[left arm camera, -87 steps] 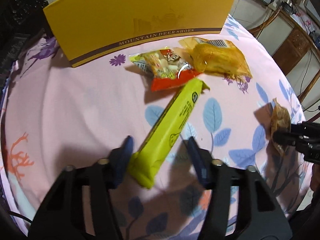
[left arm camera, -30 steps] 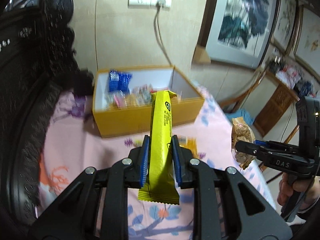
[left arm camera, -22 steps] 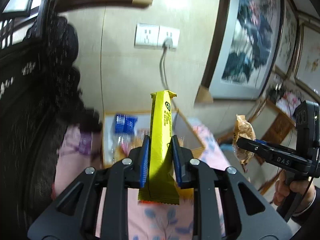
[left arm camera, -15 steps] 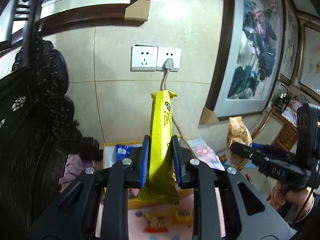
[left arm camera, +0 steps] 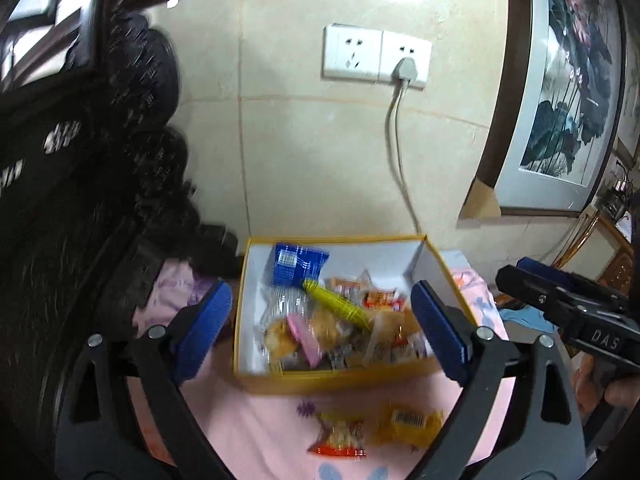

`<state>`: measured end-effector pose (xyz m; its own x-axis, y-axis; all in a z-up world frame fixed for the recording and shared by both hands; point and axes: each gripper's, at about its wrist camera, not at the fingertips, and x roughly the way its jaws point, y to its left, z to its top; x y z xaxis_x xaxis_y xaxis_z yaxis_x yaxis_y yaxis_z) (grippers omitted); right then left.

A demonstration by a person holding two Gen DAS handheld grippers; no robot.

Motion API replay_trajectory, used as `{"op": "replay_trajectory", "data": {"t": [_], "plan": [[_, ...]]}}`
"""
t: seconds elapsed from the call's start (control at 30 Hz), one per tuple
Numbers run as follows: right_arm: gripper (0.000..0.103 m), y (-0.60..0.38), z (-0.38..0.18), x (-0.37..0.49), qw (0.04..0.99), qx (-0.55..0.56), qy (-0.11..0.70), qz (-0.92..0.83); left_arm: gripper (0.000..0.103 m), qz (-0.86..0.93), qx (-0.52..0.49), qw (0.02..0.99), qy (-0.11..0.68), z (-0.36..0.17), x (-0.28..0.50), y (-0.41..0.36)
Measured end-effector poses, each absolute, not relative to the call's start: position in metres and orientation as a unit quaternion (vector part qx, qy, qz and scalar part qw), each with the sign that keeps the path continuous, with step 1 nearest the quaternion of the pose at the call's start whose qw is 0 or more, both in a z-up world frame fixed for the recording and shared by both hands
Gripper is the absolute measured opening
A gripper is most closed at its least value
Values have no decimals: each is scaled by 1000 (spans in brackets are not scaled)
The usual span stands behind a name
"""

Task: Organize snacks
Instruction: 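Carry both held snacks over the yellow box and open both grippers, then grasp the yellow barcode bread bag with the right gripper and lift it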

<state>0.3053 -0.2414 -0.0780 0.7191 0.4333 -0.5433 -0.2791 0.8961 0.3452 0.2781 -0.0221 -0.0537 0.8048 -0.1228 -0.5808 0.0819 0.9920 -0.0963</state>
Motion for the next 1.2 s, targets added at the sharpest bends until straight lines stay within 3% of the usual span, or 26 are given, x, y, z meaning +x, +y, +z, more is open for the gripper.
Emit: {"op": "replay_trajectory", "data": {"t": [0.43, 1.2], "plan": [[62, -237, -138, 257, 894, 131, 386, 189, 93, -22, -37, 926, 375, -97, 249, -11], [62, -219, -204, 249, 860, -4, 453, 233, 93, -8, -49, 901, 431, -131, 225, 3]]}}
